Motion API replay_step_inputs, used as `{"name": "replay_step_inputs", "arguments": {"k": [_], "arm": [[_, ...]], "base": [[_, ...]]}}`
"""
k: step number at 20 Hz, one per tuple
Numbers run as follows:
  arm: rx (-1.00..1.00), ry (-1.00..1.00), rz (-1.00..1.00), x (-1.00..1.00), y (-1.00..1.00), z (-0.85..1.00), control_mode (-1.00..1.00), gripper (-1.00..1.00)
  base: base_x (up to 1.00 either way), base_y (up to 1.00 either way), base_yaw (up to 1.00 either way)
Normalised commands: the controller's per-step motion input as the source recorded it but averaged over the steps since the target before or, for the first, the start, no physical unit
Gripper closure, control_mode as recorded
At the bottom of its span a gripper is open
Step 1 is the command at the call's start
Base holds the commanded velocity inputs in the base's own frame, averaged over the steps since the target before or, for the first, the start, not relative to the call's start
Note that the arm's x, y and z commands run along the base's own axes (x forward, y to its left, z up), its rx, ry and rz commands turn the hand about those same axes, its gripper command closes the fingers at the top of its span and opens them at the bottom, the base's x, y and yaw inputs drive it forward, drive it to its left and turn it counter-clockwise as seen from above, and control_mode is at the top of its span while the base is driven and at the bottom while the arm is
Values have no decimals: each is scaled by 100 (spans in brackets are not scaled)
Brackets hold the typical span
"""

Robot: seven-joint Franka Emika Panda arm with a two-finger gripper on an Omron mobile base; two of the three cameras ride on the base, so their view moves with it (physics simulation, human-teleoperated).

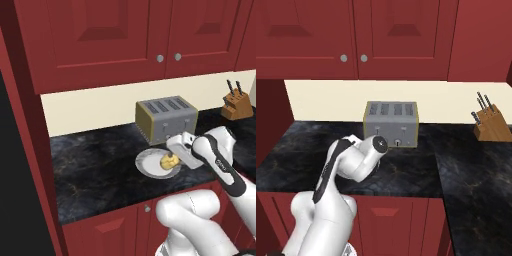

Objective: Pick potato from the fridge and place it on the plate on the counter.

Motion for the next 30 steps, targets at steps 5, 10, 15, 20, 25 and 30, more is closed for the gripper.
{"name": "replay_step_inputs", "arguments": {"k": [5, 10, 15, 20, 25, 30], "arm": [[-1, 0, 14, 40, 0, -23, -100, 100], [-1, 0, 14, 45, 0, -23, -100, 100], [-1, 0, 10, 42, 0, -22, -100, 100], [-1, 0, 8, 31, 0, -20, -100, 100], [-3, 0, 8, 15, 0, -17, -100, 100], [-5, -3, 6, 1, 7, -8, -100, 100]], "base": [[0, 0, 0], [0, 0, 0], [0, 0, 0], [0, 0, 0], [0, 0, 0], [0, 0, 0]]}}
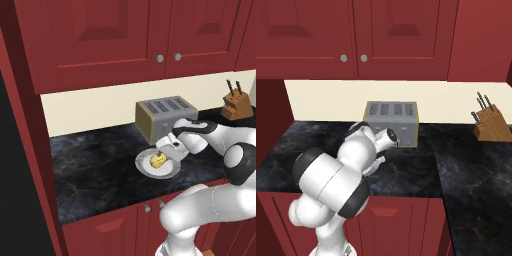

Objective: Pick potato from the fridge and place it on the plate on the counter.

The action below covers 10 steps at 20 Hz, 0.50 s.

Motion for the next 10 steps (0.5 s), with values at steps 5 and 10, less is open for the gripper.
{"name": "replay_step_inputs", "arguments": {"k": [5, 10], "arm": [[-8, -10, 2, -6, 13, 0, -100, -100], [-3, -17, 2, -25, 1, 0, -100, -100]], "base": [[0, 0, 0], [0, 0, 0]]}}
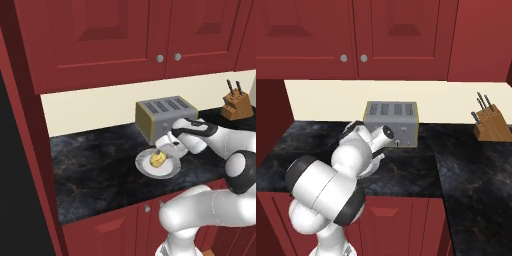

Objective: Pick potato from the fridge and place it on the plate on the counter.

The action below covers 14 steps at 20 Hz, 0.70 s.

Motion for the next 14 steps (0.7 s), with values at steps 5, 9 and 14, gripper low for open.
{"name": "replay_step_inputs", "arguments": {"k": [5, 9, 14], "arm": [[-3, -13, 1, -25, 0, 1, -100, -100], [-4, -21, 0, -63, -2, 44, -100, -100], [-9, -12, 0, -64, -4, 59, -100, -100]], "base": [[0, 0, 0], [0, 0, 0], [0, 0, 0]]}}
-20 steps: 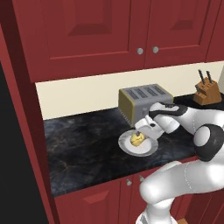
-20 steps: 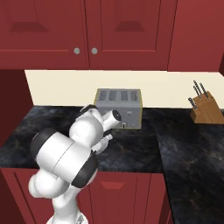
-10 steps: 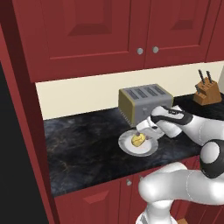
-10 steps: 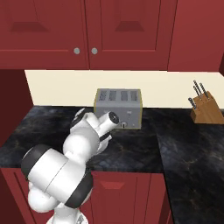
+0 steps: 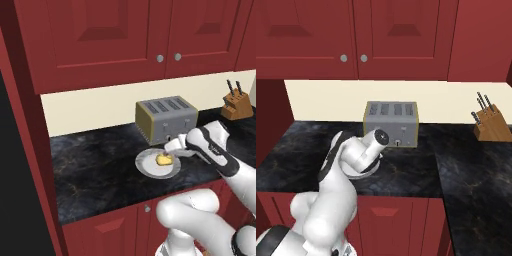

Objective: Pick potato from the fridge and place it on the plate on the counter.

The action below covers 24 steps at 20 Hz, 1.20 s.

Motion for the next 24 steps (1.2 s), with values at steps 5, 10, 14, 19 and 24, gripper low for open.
{"name": "replay_step_inputs", "arguments": {"k": [5, 10, 14, 19, 24], "arm": [[-27, 0, -2, -70, 0, 33, -100, -100], [-35, 0, -3, -80, 0, 31, -100, -100], [-28, -4, -1, -81, 4, 65, -100, -100], [-25, -16, -1, -76, 21, 65, -100, -100], [-21, -37, 0, -73, 28, 29, -100, -100]], "base": [[0, 0, 0], [0, 0, 0], [0, 0, 0], [0, 0, 0], [0, 0, 0]]}}
